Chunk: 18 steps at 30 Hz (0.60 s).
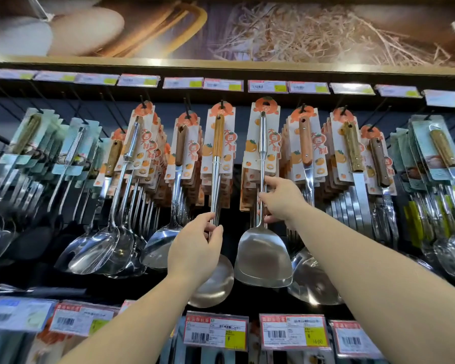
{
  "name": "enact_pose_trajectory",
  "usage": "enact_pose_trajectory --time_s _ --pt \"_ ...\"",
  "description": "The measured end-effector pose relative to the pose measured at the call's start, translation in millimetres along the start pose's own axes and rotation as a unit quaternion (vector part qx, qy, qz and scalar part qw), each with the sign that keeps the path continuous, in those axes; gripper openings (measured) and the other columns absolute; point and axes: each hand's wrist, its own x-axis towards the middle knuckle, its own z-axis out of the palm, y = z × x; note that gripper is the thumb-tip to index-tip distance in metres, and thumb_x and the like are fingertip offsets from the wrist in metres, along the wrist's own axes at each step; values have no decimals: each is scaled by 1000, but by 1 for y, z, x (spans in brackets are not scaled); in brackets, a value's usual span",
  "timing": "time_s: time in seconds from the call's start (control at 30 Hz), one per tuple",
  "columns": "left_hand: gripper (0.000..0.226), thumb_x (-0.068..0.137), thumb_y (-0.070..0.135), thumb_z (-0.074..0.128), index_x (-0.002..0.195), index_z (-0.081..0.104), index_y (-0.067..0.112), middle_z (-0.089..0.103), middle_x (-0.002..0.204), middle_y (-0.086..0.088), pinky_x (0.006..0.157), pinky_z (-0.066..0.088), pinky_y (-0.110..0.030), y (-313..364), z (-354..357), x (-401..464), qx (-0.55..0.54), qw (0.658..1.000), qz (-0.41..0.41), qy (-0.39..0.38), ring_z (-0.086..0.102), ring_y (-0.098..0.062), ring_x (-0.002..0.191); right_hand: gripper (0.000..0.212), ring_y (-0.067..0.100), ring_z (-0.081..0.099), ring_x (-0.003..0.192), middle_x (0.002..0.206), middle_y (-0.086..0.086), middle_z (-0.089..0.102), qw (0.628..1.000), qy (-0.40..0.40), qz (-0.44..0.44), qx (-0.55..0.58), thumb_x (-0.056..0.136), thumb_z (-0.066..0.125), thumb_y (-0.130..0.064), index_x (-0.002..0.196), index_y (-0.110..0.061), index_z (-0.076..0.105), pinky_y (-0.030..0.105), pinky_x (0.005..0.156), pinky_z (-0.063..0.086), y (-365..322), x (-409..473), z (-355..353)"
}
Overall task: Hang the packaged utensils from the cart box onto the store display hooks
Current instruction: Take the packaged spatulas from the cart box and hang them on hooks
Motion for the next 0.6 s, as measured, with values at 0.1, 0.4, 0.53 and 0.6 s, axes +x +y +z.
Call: enact_pose_trajectory --time_s 0.1,0.4,0.53,0.6 --pt "36 93 35 51 129 52 28 61 97 18 84 49 -34 -4 2 1 39 999 18 2 57 -9 94 55 12 52 53 117 10 58 1000 2 3 -3 95 53 -4 145 -24 40 45 64 62 -2 2 -3" --pt "43 94 39 46 134 47 25 53 130 7 100 36 -30 -6 8 0 157 984 80 6 45 -15 120 57 14 52 69 108 2 56 1000 -5 11 -11 96 50 -3 147 -24 35 43 65 61 5 1 1" --pt "43 94 39 47 134 48 24 52 130 6 100 36 -30 -3 11 -2 165 982 87 10 45 -15 119 57 14 53 69 134 6 52 999 -13 26 -18 98 48 -2 148 -23 33 44 70 61 6 0 3" --pt "43 94 39 47 134 48 23 52 129 6 100 36 -30 -1 11 -3 163 983 87 7 45 -15 119 56 22 62 82 133 6 53 999 -9 36 -19 98 48 -3 148 -25 35 44 70 61 8 0 4"
